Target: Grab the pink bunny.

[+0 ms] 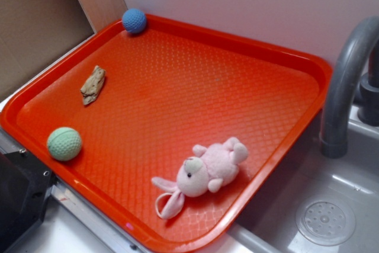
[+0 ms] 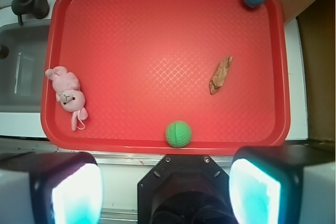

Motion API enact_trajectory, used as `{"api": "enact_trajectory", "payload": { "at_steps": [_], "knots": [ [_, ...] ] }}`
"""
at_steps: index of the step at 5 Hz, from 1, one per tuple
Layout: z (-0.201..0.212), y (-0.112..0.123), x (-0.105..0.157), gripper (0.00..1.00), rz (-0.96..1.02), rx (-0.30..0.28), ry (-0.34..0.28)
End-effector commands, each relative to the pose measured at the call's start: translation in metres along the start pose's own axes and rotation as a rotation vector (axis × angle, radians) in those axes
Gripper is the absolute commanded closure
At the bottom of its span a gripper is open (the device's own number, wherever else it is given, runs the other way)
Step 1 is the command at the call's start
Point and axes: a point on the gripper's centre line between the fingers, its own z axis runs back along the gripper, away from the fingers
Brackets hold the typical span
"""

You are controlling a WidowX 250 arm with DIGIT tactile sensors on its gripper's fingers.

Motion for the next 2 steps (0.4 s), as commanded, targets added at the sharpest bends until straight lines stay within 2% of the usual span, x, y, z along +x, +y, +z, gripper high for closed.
{"api": "enact_trajectory", "payload": {
  "at_steps": [1,2],
  "knots": [
    [0.0,0.0,0.0,0.0,0.0,0.0,0.0],
    [-0.007,-0.028,0.018,0.0,-0.015,-0.011,-0.049]
  ]
}}
